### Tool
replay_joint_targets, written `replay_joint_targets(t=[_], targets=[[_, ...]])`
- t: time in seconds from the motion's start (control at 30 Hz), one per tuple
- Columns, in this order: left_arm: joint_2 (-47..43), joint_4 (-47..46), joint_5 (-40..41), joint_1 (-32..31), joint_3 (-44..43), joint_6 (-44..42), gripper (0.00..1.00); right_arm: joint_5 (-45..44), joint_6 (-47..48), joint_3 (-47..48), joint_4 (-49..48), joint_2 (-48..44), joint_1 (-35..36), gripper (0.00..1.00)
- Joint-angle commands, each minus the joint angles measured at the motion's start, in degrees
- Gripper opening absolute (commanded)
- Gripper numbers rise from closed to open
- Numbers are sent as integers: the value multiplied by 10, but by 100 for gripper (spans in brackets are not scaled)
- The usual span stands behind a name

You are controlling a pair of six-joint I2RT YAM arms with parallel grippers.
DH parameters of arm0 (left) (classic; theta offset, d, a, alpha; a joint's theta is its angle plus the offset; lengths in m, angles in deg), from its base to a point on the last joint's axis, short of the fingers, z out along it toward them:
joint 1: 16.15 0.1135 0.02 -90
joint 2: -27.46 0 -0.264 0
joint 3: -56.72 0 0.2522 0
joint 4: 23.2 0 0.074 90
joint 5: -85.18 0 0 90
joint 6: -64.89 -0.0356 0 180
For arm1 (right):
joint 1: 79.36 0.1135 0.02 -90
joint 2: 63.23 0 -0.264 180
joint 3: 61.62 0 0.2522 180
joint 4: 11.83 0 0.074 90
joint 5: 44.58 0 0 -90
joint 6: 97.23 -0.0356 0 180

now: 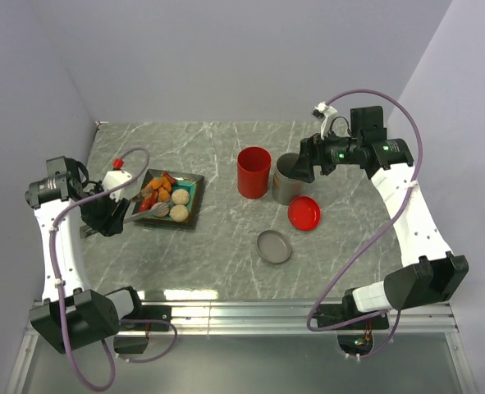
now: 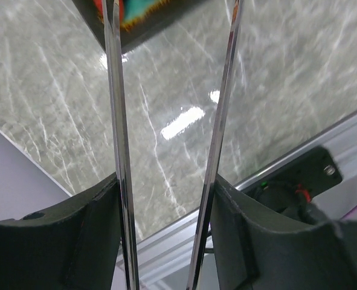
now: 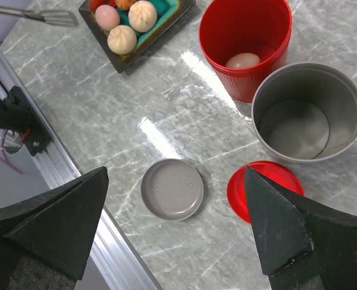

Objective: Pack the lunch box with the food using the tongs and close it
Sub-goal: Pick up the food using the clamp

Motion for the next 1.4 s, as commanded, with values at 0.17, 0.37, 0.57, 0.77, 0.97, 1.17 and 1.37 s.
replay_joint_targets(t=[0.17, 0.37, 0.57, 0.77, 0.97, 1.17, 1.37], targets=[[2, -39, 43, 4, 40, -71, 59, 22, 0, 29, 2, 10, -3, 100], [46, -75, 54, 3, 28, -76, 58, 21, 1, 29, 5, 13, -3, 100], [82, -96, 66, -5, 23, -94, 57, 16, 4, 35, 12, 18, -2, 100], [111, -122, 90, -31, 22, -90, 57, 17, 2, 41, 14, 27, -3, 100], [134, -126, 100, -54, 27, -89, 55, 12, 5, 42, 18, 29, -3, 100], [148, -130, 113, -65, 36, -87, 53, 9, 10, 40, 20, 31, -3, 100], [156, -119, 126, -65, 32, -91, 44, 7, 11, 44, 23, 32, -3, 100]])
